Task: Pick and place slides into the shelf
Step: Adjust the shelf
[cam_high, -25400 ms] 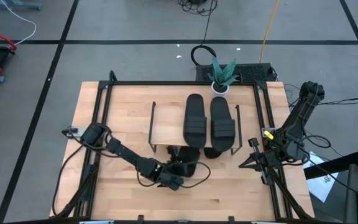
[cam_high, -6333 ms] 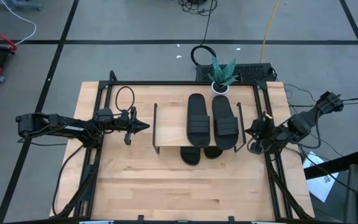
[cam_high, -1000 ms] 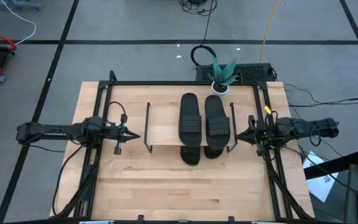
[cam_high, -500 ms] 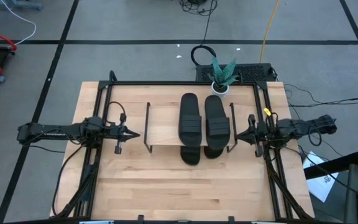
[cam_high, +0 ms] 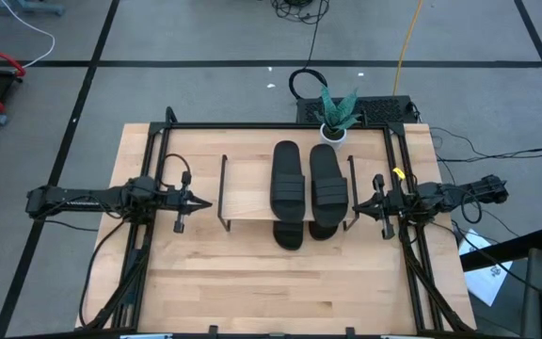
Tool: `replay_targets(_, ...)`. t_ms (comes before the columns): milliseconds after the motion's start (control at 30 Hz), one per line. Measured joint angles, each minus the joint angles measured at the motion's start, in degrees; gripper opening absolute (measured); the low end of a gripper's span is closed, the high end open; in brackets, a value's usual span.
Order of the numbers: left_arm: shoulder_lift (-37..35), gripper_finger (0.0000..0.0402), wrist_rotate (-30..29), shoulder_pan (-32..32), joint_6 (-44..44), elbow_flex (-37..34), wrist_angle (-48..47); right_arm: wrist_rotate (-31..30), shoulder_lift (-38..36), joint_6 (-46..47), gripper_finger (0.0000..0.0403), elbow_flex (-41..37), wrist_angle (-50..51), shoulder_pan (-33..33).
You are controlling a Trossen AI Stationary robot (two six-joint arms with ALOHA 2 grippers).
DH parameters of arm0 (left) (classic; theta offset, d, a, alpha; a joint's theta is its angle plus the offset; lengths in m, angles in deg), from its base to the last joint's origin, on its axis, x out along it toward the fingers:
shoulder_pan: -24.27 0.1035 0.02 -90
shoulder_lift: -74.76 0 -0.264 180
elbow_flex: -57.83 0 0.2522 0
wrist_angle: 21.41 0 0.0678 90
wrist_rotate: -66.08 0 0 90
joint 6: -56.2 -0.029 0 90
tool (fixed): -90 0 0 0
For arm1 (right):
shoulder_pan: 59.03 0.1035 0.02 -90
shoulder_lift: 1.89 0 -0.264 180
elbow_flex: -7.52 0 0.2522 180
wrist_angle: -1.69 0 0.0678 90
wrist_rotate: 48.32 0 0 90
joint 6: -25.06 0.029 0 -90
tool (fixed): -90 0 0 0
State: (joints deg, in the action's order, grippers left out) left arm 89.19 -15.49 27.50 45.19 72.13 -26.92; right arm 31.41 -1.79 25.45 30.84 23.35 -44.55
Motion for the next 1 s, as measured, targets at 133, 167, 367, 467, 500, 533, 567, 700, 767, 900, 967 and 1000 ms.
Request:
replay_targets(133, 0.02, 0.0005, 0.01, 0.00, -0.31, 0.02, 0.00, 3.19, 0.00, -1.52, 0.0000, -0.02, 0.02, 0.00)
replay_targets(167, 0.07, 0.0005, 0.09, 0.00, -0.32, 0.02, -0.03, 4.13, 0.00, -2.02, 0.0000, -0.02, -0.05, 0.00)
replay_targets(367, 0.07, 0.0005, 0.88, 0.00, 0.98, 0.02, -0.37, 4.57, 0.00, -2.82, 0.0000, -0.02, -0.44, 0.00)
replay_targets(467, 0.07, 0.0005, 0.94, 0.00, 1.19, 0.02, -0.37, 4.57, -0.02, -2.82, 0.0000, -0.02, -0.44, 0.00)
replay_targets(500, 0.07, 0.0005, 0.96, 0.00, 1.23, 0.02, -0.37, 4.57, -0.02, -2.82, 0.0000, -0.02, -0.44, 0.00)
replay_targets(533, 0.07, 0.0005, 0.96, 0.00, 1.27, 0.02, -0.37, 4.57, -0.02, -2.80, 0.0000, -0.02, -0.44, 0.00)
replay_targets(567, 0.07, 0.0005, 0.96, 0.00, 1.30, 0.02, -0.37, 4.57, -0.02, -2.76, 0.0000, -0.02, -0.47, 0.00)
replay_targets(700, 0.07, 0.0005, 0.98, 0.00, 1.47, 0.02, -0.37, 4.64, -0.02, -2.06, 0.0000, -0.06, -5.12, 0.00)
replay_targets(767, 0.07, 0.0005, 0.98, 0.00, 1.47, 0.04, -0.37, 6.05, 0.08, -0.38, 0.0000, 0.98, -6.85, 0.00)
replay_targets(900, 0.07, 0.0005, 0.98, 0.00, 1.06, 0.04, -0.37, 7.52, 2.12, 0.85, 0.0000, 7.16, -3.07, 0.00)
replay_targets(967, 0.07, 0.0005, 0.96, 0.00, 0.95, 0.04, -0.37, 5.31, 4.18, 0.91, 0.0000, 11.79, 2.63, 0.00)
replay_targets(1000, 0.07, 0.0005, 0.86, 0.00, 0.93, 0.04, -0.37, 2.81, 5.28, 1.83, 0.0000, 14.62, 6.62, 0.00)
